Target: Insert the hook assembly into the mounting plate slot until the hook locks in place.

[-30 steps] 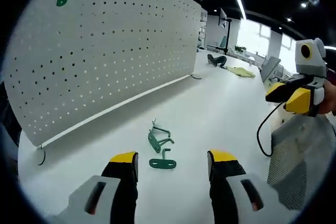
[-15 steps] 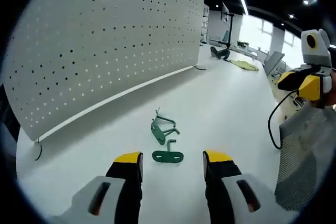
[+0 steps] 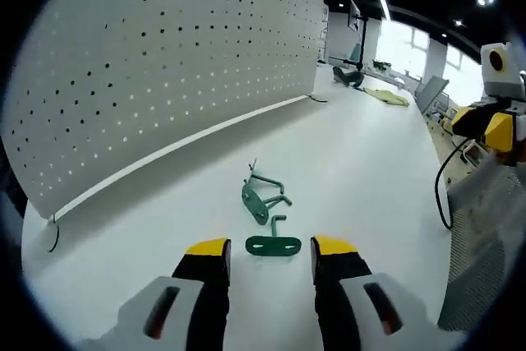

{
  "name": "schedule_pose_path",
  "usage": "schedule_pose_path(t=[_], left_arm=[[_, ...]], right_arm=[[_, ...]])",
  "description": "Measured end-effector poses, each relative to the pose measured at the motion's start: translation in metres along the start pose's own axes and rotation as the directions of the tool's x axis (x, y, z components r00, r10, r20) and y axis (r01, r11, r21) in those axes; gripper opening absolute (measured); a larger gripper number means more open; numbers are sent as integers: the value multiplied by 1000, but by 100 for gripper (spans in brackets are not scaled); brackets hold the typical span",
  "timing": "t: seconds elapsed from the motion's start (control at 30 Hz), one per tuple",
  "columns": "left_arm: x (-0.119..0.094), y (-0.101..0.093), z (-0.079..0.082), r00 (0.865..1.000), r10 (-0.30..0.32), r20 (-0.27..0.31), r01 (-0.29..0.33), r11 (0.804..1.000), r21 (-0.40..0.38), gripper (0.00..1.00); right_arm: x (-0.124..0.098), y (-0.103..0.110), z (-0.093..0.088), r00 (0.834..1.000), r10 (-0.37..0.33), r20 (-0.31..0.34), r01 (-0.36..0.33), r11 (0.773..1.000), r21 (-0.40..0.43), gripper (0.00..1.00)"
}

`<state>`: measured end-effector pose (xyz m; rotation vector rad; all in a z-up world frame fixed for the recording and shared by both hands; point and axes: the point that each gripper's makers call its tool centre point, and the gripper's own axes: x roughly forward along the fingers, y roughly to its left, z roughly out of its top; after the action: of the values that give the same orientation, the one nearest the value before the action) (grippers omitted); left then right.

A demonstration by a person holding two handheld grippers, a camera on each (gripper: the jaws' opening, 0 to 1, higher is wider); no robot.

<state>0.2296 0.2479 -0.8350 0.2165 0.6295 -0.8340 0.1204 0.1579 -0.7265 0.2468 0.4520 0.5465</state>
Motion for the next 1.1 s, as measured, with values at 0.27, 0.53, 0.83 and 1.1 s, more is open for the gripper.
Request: schedule_pose_path(t=[0.27,0.53,0.83,1.1], left_arm=[[7,-3,-1,1000,-2,-2,2,1000,-16,39],[12,-3,-7,1000,19,-19,-19,1000,-24,35],[15,-3,-8,1000,25,-7,-26,1000,-14,32],[10,-2,-1,1000,18,25,-17,999,-48,31]], right_arm=[[2,-2,-2,1000,-2,-4,2,1000,17,21],[2,-2,-3,1000,-2,-9,2,1000,22,20],[2,-4,-5,1000,-4,-15,5,1000,28,20],[1,-3,-3,1000,-4,-10,4,1000,25,20]])
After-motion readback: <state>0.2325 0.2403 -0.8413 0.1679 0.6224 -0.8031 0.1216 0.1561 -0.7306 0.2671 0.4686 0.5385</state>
